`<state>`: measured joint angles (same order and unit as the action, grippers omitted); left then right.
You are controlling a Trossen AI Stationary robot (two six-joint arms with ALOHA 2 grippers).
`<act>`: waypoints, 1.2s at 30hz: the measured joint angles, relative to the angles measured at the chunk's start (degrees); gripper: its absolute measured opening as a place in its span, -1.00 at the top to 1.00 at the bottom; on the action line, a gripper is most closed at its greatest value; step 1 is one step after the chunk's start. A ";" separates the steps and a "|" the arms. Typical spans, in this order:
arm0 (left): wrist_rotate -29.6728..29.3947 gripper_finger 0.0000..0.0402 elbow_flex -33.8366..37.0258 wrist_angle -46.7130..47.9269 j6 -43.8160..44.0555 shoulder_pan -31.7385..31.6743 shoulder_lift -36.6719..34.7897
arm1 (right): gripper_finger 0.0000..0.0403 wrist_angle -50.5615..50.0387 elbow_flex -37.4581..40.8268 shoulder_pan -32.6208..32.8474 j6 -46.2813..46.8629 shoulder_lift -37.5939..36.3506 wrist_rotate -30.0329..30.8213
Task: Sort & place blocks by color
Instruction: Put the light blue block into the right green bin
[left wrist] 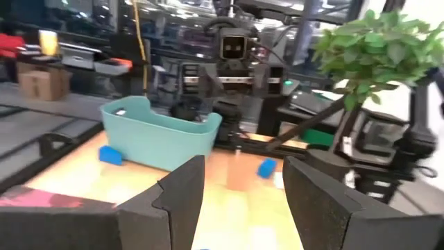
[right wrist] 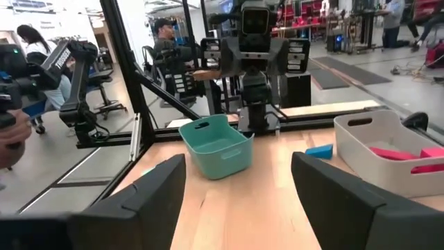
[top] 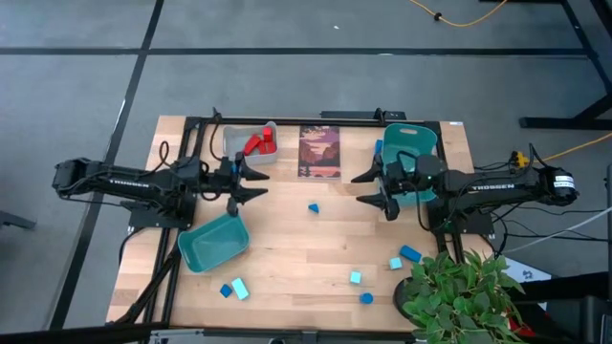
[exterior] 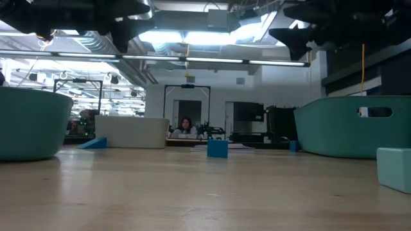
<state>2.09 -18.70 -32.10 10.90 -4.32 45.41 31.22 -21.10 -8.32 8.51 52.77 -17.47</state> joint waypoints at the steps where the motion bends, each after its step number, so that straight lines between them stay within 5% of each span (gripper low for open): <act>1: -0.39 0.06 0.00 0.04 -0.58 0.00 0.00 | -0.32 0.21 0.00 0.00 -0.04 0.00 0.02; 7: -0.97 0.20 0.00 0.04 -0.99 0.04 0.00 | -0.05 0.31 0.00 0.00 -0.22 0.00 0.00; 17: -0.01 0.91 0.00 0.04 -2.48 0.00 0.00 | 0.60 0.72 0.00 0.00 -1.47 0.00 -0.04; 36: -0.92 1.00 -0.02 0.41 -2.49 0.00 0.00 | 0.61 0.80 0.00 0.00 0.76 -0.02 1.02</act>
<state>1.17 -18.72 -31.68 8.41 -4.32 45.41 32.02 -21.10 -8.32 9.28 52.75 -16.45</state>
